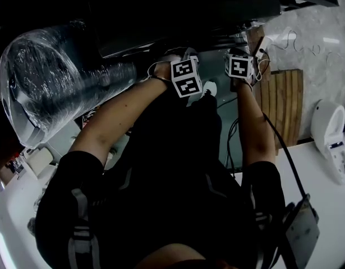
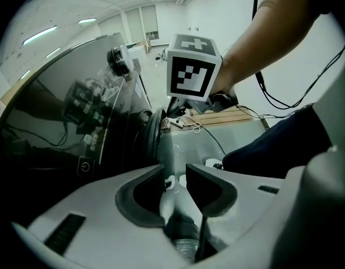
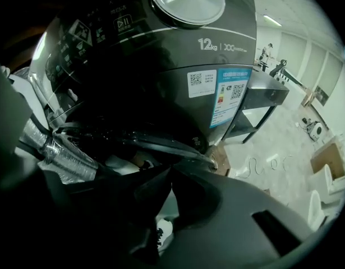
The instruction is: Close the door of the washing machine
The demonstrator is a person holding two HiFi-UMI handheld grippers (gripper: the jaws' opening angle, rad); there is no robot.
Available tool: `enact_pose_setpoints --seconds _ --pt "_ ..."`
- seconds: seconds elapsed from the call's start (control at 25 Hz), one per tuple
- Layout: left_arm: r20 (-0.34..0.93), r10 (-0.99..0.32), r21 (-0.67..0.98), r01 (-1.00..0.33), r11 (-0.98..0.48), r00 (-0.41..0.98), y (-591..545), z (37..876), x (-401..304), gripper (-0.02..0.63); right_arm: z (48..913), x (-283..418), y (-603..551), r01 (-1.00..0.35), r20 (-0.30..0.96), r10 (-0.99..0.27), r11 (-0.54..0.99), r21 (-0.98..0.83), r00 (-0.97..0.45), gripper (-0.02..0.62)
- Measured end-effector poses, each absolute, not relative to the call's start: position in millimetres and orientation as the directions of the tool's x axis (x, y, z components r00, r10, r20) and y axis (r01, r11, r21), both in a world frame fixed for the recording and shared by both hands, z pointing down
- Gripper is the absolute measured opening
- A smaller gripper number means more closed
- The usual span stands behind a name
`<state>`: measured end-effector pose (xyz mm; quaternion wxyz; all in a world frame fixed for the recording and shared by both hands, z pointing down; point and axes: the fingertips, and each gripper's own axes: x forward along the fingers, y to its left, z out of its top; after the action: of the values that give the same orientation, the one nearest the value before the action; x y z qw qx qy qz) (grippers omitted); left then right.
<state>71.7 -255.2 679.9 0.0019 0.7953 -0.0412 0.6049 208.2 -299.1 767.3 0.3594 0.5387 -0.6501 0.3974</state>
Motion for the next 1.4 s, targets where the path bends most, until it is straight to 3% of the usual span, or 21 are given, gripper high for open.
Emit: enact_pose_setpoints --seconds 0.28,0.72,0.88,1.04,1.4 --pt "0.971 -0.059 -0.038 -0.092 -0.995 0.234 -262 691 71 0.106 766 207 -315 -0.985 0.893 -0.416 0.109 -0.137 -0.170 0.006" --pt "0.963 -0.118 -0.083 -0.152 -0.985 0.242 -275 696 80 0.005 767 210 -322 -0.978 0.878 -0.431 0.116 -0.173 -0.207 0.005" --pt "0.963 -0.120 -0.078 -0.178 -0.981 0.242 -277 697 83 0.003 768 210 -323 -0.975 0.865 -0.449 0.120 -0.187 -0.221 0.005" --pt "0.962 -0.085 -0.006 -0.292 -0.957 0.261 -280 697 85 0.003 767 208 -326 -0.973 0.855 -0.464 0.104 -0.207 -0.232 0.005" --pt "0.965 -0.113 -0.041 -0.288 -0.957 0.238 -285 698 87 0.003 764 206 -333 -0.966 0.848 -0.465 0.167 -0.199 -0.256 0.005"
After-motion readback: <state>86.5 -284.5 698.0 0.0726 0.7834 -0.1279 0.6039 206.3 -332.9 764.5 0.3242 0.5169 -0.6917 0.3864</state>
